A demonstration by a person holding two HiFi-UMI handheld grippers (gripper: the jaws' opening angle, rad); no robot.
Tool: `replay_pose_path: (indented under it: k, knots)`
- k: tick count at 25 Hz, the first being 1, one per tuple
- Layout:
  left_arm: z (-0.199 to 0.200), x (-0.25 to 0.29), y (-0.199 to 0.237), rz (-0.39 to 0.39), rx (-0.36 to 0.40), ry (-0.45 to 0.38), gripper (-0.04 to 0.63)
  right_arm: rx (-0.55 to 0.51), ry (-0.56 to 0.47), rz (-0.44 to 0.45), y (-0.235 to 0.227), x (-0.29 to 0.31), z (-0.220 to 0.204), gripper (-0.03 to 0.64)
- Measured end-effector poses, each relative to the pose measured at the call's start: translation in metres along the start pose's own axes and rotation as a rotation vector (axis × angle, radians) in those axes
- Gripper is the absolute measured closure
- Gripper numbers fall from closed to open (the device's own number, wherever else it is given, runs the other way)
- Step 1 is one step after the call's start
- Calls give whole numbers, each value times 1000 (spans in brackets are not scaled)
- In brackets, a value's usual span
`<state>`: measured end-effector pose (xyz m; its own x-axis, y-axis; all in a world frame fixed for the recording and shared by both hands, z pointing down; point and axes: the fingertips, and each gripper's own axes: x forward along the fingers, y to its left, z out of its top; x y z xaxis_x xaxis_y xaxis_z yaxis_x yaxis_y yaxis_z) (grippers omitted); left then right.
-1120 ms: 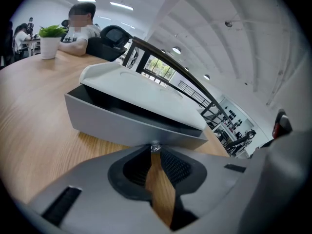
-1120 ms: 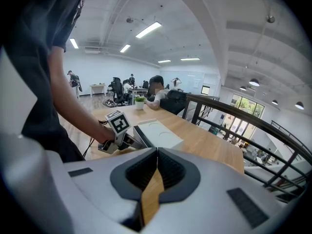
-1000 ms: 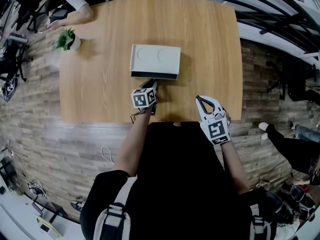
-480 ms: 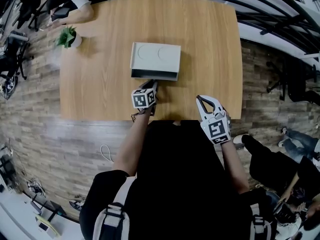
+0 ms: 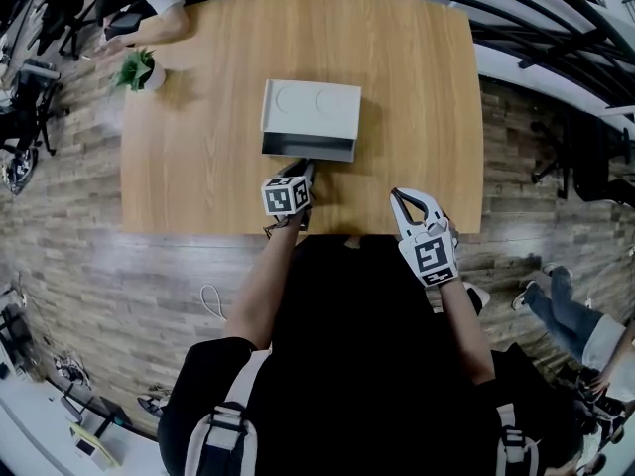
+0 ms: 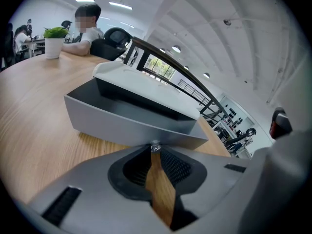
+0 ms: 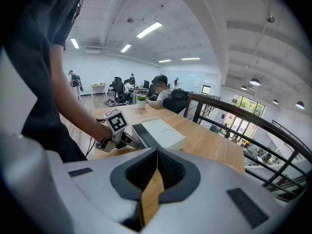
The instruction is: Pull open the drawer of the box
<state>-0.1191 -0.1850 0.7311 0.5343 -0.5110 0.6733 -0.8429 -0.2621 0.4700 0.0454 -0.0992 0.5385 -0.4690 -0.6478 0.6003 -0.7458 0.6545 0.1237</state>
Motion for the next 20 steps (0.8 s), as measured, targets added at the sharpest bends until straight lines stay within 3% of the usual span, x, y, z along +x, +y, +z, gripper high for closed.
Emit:
replay_pose_path:
  k: [20]
  knots:
    - [-13, -9, 0, 5, 5, 5, 517, -3, 0, 15, 10, -1, -4, 592]
